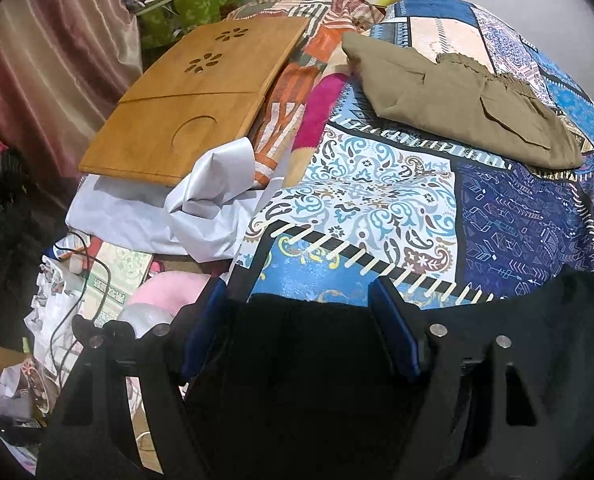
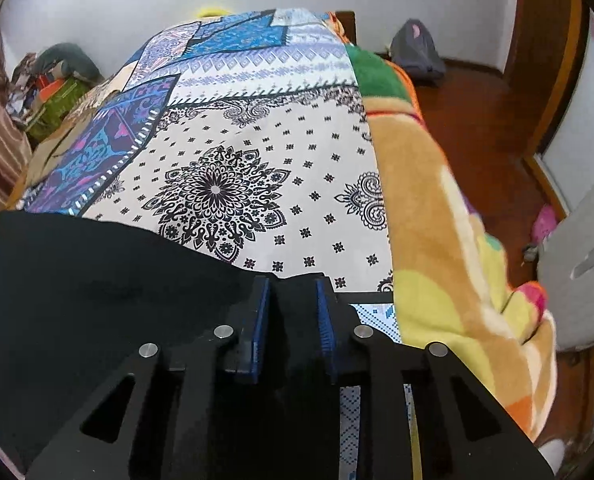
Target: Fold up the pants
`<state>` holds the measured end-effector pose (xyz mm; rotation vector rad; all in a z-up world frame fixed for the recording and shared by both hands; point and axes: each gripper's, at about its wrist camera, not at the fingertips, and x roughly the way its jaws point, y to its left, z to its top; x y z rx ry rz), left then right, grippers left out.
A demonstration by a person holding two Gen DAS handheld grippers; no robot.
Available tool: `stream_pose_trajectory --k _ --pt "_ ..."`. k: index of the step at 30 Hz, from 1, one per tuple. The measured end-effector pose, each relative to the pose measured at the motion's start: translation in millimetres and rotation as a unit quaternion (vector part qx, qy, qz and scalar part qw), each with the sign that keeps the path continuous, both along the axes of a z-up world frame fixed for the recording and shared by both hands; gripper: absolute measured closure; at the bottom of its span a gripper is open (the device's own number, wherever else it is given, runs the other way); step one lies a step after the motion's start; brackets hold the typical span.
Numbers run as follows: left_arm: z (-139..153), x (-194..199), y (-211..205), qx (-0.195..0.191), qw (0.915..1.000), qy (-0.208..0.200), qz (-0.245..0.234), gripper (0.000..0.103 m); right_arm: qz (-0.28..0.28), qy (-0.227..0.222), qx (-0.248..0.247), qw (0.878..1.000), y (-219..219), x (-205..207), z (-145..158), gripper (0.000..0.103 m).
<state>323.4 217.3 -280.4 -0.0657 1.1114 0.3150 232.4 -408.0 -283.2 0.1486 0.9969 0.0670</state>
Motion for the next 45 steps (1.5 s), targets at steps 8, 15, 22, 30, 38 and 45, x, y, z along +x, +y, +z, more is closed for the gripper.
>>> stream_pose_trajectory --k 8,15,22,30,38,45 --pt "8 -2 -8 0.057 0.9983 0.000 -0.011 0.029 0.004 -0.043 -0.057 0.997 5 3 15 0.096" --pt "8 -6 -10 0.111 0.9934 0.005 -0.029 0.029 0.021 -0.040 -0.096 0.994 8 22 13 0.097" --pt "4 3 0 0.129 0.9915 0.014 -0.008 0.029 0.026 -0.015 -0.112 0.993 14 31 -2 0.096" --pt "55 -21 -21 0.113 0.9926 -0.033 -0.029 0.029 -0.012 -0.011 -0.081 0.997 -10 4 35 0.066" --pt "132 -65 -103 0.062 0.9828 -0.127 -0.119 0.029 -0.018 -0.041 -0.041 0.998 -4 -58 88 0.038" --pt "160 -93 -201 0.015 0.9605 -0.165 -0.223 0.022 -0.034 -0.066 -0.011 0.997 12 -101 100 0.029"
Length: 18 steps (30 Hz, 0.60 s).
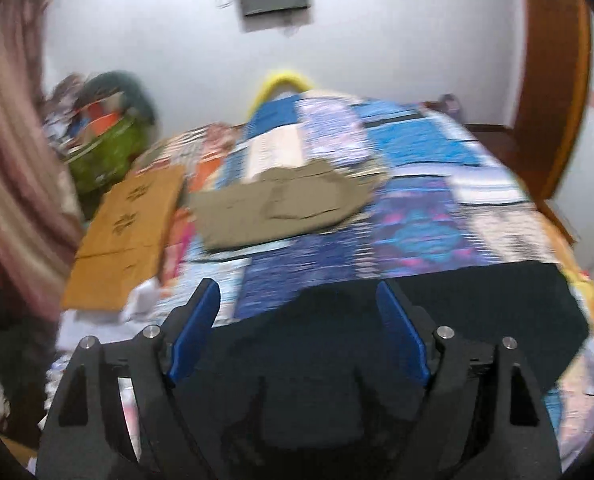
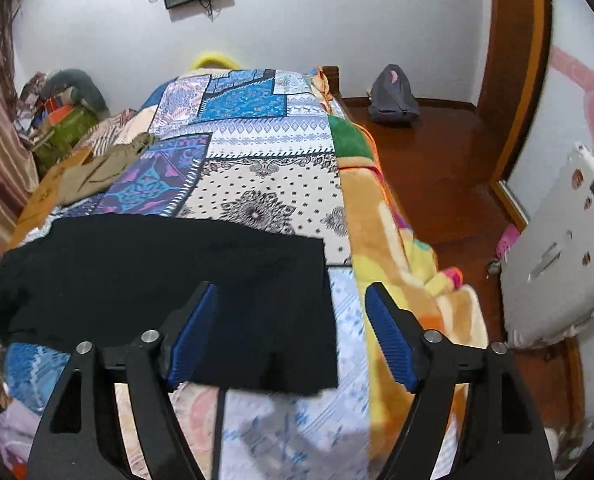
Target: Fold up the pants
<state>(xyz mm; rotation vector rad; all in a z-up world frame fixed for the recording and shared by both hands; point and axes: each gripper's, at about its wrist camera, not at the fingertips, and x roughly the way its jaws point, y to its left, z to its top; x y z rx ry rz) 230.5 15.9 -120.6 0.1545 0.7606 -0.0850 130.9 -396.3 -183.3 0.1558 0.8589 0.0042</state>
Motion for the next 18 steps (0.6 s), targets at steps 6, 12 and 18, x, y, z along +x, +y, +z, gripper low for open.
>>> stream_pose_trajectory --k 6,12,18 --pt "-12 -14 -86 -0.027 0.9955 0.023 -0.087 0.019 -0.039 -0.003 0.028 0.999 -3 -20 -12 0.028" --pt "-47 -21 -155 -0.022 0.9871 0.068 -0.143 0.019 -0.051 0.055 0.084 0.994 -7 -26 -49 0.028" --pt "-79 -25 -191 -0.025 0.9791 0.110 -0.169 0.019 -0.071 0.088 0.148 0.982 -12 -24 -80 0.028"
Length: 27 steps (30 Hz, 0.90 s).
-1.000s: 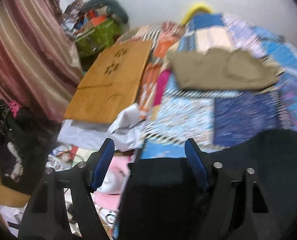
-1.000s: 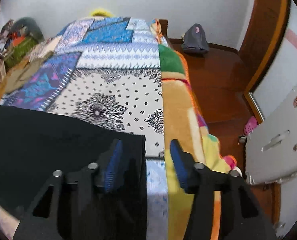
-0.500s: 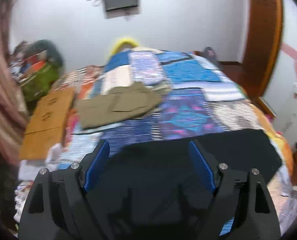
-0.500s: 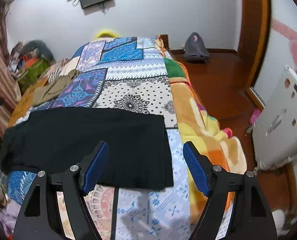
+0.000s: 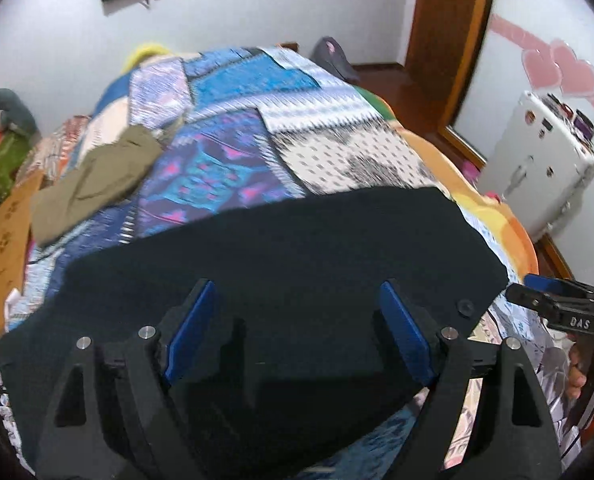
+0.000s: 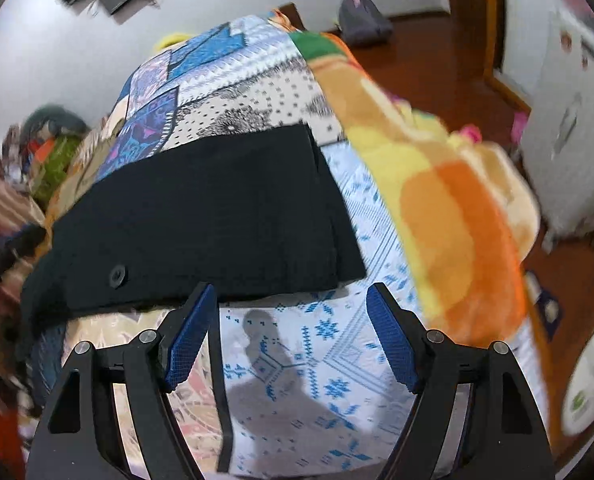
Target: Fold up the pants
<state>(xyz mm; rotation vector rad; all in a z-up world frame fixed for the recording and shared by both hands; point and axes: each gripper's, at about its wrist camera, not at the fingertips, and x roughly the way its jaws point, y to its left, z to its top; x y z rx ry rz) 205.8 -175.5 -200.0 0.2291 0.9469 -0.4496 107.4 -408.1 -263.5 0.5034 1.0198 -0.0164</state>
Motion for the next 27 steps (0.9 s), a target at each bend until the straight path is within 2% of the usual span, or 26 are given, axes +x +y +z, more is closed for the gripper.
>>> stream_pose_trajectory --k 2,6,13,16,18,20,23,25,27 --pt "-9 2 -7 -0.003 0.9999 0.013 -0.006 0.019 -0.014 0.005 0.037 0.999 -4 3 -9 0.028" --pt "-22 5 -20 0.005 0.9997 0.021 -0.014 0.019 -0.038 0.005 0.080 0.996 -8 9 -18 0.028" --pt "-38 10 -33 0.011 0.9989 0.036 -0.029 0.019 -0.047 0.003 0.098 0.994 -9 22 -26 0.026" --pt "-39 14 -34 0.007 0.9990 0.036 -0.026 0.019 -0.050 -0.004 0.092 0.994 -10 25 -26 0.030" --pt "-40 16 -34 0.003 0.9990 0.038 -0.022 0.019 -0.055 -0.011 0.092 0.994 -12 27 -26 0.040" --pt "-40 18 -34 0.000 0.9991 0.038 -0.019 0.021 -0.063 -0.014 0.092 0.994 -18 29 -27 0.059" --pt "-40 18 -34 -0.001 0.9992 0.036 -0.016 0.027 -0.066 -0.029 0.118 0.990 -27 30 -29 0.073" --pt "-39 18 -34 -0.001 0.9994 0.033 -0.015 0.034 -0.055 -0.041 0.137 0.988 -30 29 -29 0.076" --pt "-37 18 -35 -0.002 0.9994 0.029 -0.016 0.046 -0.045 -0.048 0.131 0.989 -27 29 -24 0.080"
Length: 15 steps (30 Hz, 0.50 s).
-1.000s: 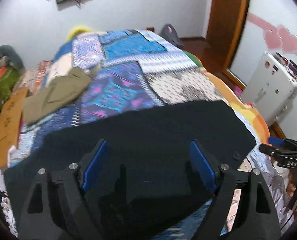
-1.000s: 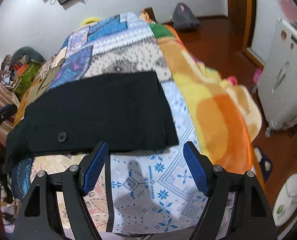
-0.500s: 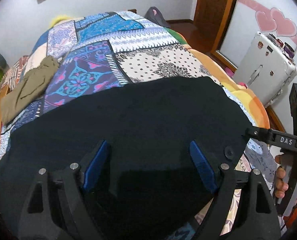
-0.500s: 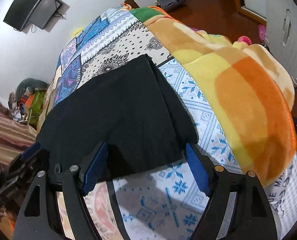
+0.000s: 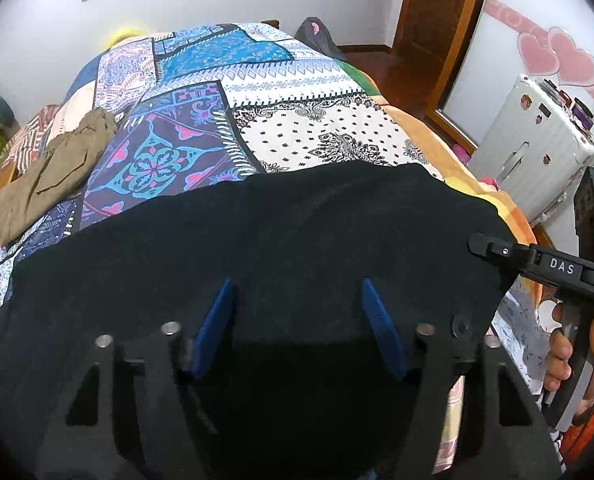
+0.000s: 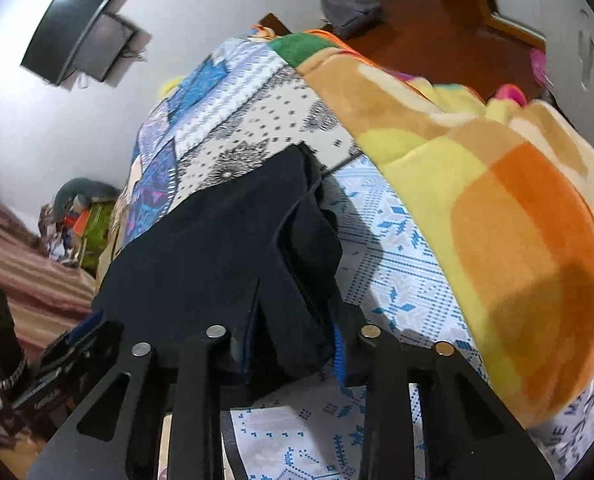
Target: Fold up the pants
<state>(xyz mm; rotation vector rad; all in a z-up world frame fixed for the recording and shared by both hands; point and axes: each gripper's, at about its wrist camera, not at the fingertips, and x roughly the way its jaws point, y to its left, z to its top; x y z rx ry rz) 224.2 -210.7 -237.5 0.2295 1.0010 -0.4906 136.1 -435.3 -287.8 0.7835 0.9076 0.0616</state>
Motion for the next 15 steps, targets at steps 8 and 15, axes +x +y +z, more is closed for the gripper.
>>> stream_pose_trajectory --k 8,15 --pt "12 1 6 -0.012 0.9999 -0.004 0.002 0.074 0.019 -0.048 -0.027 0.998 8 -4 33 0.085" --pt "40 -4 33 -0.027 0.9989 -0.030 0.024 0.074 0.036 -0.107 -0.042 0.993 26 1 82 0.085"
